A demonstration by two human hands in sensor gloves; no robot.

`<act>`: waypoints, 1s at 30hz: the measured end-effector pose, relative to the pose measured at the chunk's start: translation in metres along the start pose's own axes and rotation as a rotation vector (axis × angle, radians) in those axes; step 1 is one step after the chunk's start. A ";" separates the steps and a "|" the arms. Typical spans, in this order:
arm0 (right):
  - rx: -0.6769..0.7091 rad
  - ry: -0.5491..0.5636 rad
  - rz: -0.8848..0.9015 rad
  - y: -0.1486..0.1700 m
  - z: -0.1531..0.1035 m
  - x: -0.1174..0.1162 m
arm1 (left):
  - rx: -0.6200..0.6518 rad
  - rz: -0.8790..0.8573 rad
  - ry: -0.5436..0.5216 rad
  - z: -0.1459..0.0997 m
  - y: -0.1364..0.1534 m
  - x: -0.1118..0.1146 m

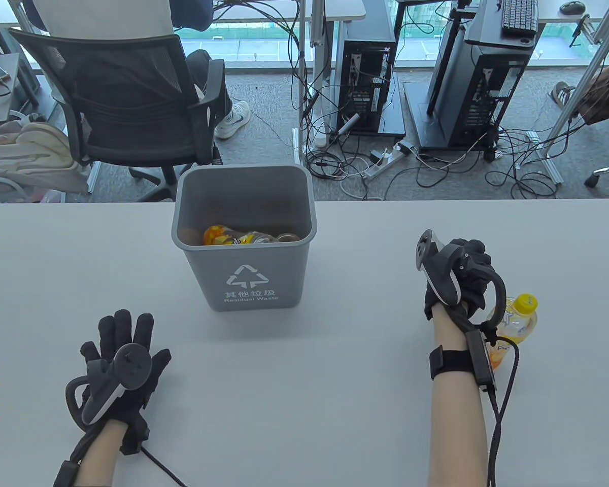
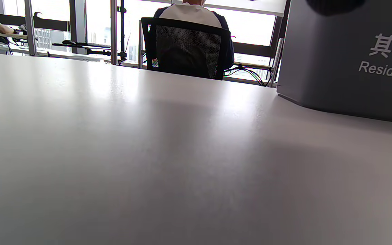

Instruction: Place bottles in bin

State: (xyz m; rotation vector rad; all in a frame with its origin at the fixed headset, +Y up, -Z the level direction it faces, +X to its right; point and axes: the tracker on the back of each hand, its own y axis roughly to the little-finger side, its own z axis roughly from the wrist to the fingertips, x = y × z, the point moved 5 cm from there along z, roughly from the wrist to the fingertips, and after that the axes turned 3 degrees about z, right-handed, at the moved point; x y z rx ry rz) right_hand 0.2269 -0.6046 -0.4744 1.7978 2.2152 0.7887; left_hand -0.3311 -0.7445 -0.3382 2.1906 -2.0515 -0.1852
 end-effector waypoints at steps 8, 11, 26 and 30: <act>0.081 0.113 0.406 -0.012 -0.010 0.070 | 0.004 0.006 0.005 0.000 -0.001 0.001; 0.103 0.179 0.536 -0.014 -0.015 0.098 | 0.006 0.005 0.000 0.000 -0.001 0.000; 0.325 0.381 0.809 -0.088 -0.078 0.220 | 0.002 0.004 0.006 0.001 0.000 0.002; 0.385 0.316 0.837 -0.123 -0.092 0.214 | 0.000 -0.009 0.004 0.001 0.001 0.002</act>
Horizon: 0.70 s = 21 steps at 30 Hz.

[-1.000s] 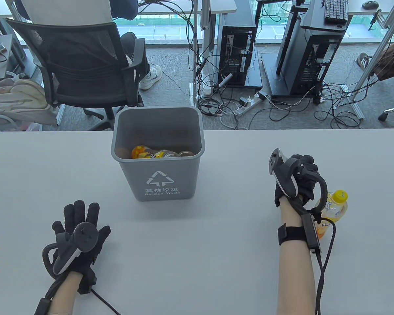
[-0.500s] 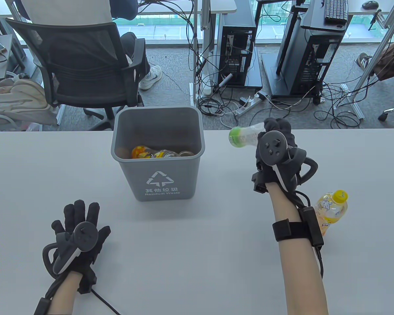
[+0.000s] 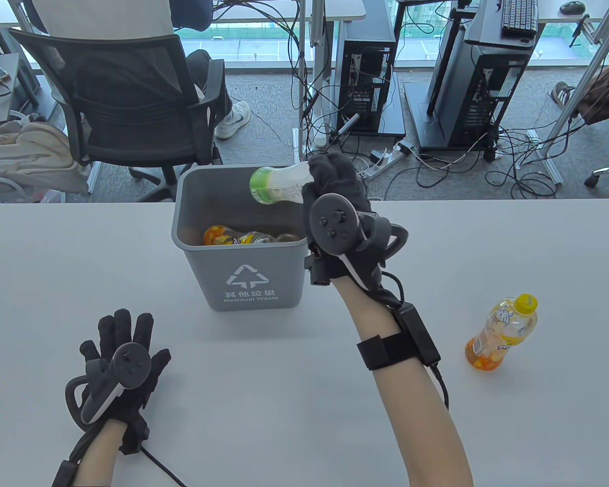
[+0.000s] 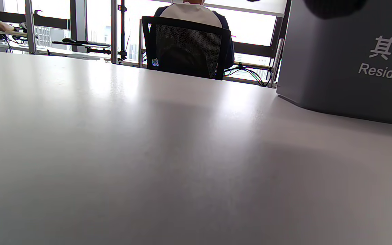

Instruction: Place bottles in bin

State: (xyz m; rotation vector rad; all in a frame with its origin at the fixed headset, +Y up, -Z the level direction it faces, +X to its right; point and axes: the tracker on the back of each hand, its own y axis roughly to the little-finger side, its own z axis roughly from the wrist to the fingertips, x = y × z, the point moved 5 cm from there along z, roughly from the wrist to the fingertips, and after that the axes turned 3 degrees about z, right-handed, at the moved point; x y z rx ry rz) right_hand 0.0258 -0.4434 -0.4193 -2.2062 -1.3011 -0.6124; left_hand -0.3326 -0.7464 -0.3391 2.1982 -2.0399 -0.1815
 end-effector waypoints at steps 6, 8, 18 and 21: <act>0.011 -0.108 0.043 -0.022 -0.015 -0.044 | 0.000 -0.012 0.001 0.001 0.001 0.000; 0.017 -0.138 0.053 -0.030 -0.020 -0.057 | 0.000 -0.014 0.002 0.001 0.002 0.000; -0.038 -0.311 -0.002 -0.017 -0.027 -0.089 | 0.001 -0.017 -0.001 0.001 0.002 0.000; -0.016 -0.295 -0.141 -0.001 -0.021 -0.073 | 0.000 -0.018 0.003 0.001 0.003 0.000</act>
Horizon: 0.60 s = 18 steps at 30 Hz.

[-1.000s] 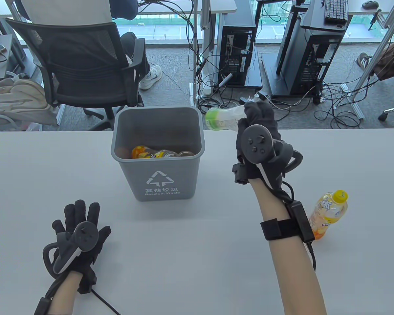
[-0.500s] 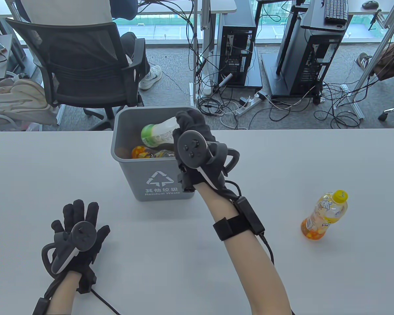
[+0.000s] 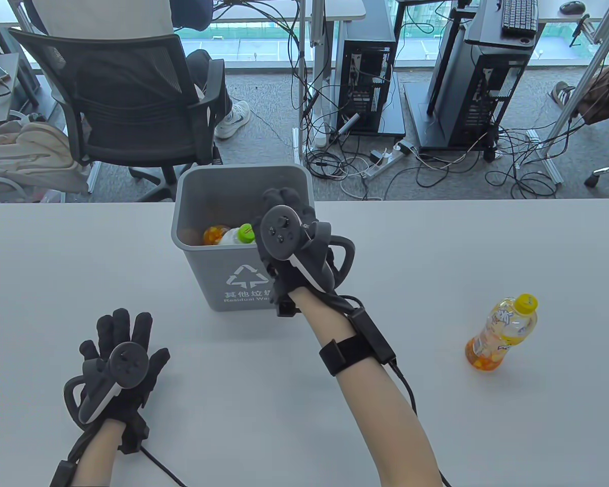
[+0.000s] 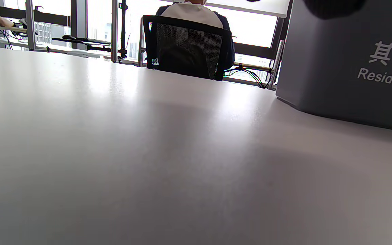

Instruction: Place bottles in bin

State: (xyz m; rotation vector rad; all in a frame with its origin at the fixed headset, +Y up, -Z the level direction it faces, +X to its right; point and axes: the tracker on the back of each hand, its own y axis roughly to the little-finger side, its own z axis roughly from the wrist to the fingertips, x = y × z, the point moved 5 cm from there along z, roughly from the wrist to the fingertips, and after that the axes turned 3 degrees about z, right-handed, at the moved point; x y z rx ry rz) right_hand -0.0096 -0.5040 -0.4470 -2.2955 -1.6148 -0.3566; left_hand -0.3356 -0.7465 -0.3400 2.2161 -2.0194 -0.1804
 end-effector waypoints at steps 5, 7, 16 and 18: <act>-0.095 0.035 -0.192 0.060 0.007 0.030 | 0.000 0.001 -0.004 -0.001 0.000 0.000; -0.144 0.014 -0.274 0.088 0.008 0.037 | 0.001 0.003 -0.006 -0.001 0.000 -0.001; -0.436 -0.186 -0.559 0.234 -0.010 0.063 | 0.004 0.005 -0.005 0.000 -0.001 0.000; -0.483 -0.224 -0.572 0.257 -0.018 0.065 | 0.003 0.004 -0.004 0.000 -0.001 0.000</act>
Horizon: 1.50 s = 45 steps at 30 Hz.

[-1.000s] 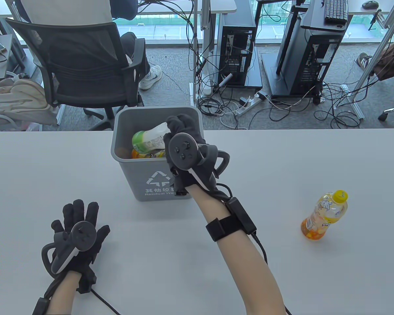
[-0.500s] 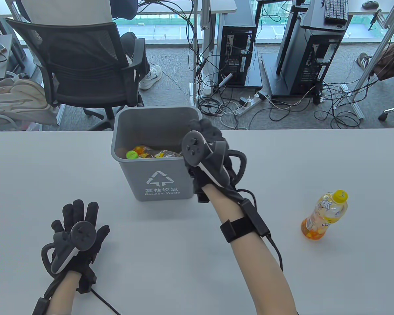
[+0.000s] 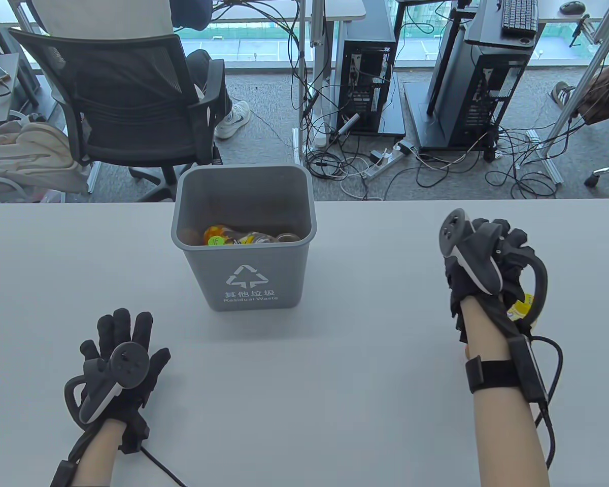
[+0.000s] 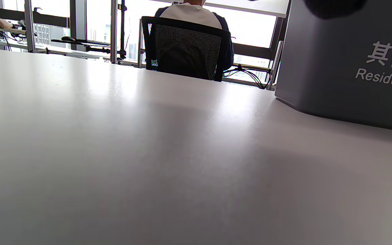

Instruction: Place bottles in bin

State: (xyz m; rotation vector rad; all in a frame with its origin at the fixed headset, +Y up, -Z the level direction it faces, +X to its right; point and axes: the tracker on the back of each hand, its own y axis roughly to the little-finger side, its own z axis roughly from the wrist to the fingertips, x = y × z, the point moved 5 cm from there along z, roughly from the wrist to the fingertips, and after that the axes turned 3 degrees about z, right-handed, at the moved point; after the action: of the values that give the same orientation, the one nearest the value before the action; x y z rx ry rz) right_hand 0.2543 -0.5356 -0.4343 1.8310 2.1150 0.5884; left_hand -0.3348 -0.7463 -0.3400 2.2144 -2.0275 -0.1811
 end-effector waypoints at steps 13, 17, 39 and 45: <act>-0.149 -0.323 -0.067 0.059 0.012 -0.083 | -0.001 0.020 0.006 -0.001 -0.002 0.001; -0.141 -0.322 -0.121 0.054 0.011 -0.083 | 0.002 0.025 -0.002 -0.001 -0.003 0.001; 0.002 -0.126 -0.033 0.023 -0.006 -0.067 | 0.001 0.022 0.017 0.000 -0.003 0.003; 0.155 0.108 0.222 -0.030 -0.020 -0.008 | 0.001 0.017 0.012 0.000 -0.002 0.002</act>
State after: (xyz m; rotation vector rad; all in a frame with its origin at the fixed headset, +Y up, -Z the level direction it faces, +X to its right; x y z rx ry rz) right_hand 0.2201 -0.5490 -0.4314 2.1850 2.0921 0.6008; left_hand -0.3326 -0.7486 -0.3402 2.1924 -2.0401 -0.1640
